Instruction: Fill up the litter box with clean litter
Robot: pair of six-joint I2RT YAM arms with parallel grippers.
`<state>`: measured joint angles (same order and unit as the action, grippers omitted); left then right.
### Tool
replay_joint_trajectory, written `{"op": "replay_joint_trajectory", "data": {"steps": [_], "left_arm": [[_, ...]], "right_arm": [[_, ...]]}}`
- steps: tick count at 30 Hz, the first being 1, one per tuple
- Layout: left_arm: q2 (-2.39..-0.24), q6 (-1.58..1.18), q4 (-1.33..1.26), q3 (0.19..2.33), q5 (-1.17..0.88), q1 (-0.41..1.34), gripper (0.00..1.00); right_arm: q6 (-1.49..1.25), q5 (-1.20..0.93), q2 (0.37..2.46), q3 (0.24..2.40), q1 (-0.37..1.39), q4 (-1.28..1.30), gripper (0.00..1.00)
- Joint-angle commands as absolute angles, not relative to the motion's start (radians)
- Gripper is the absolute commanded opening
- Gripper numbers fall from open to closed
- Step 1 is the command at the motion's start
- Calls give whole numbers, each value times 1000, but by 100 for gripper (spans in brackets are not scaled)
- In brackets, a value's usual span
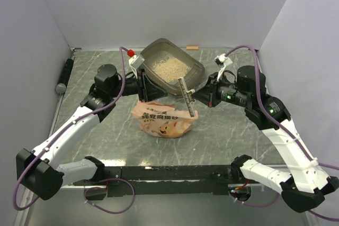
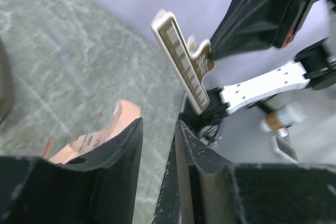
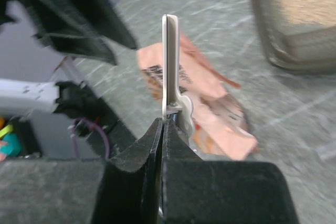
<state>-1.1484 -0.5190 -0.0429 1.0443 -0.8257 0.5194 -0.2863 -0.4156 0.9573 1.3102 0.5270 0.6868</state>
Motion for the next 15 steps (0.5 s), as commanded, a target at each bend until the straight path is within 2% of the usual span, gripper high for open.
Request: {"op": "replay_joint_trajectory", "data": {"steps": [1,6,15], "left_arm": [[-1130,-808,-444,967,-931,492,38],[-1149,-959,-656,917,-930,491,39],[-1146,-991,-689,891,-910,489,42]], "right_arm": [[-271,-561,985,1377,561,617,0],[-281,-574,1002,1378,595,577,0],[-324,-598,1031,1353,633,509,0]]}}
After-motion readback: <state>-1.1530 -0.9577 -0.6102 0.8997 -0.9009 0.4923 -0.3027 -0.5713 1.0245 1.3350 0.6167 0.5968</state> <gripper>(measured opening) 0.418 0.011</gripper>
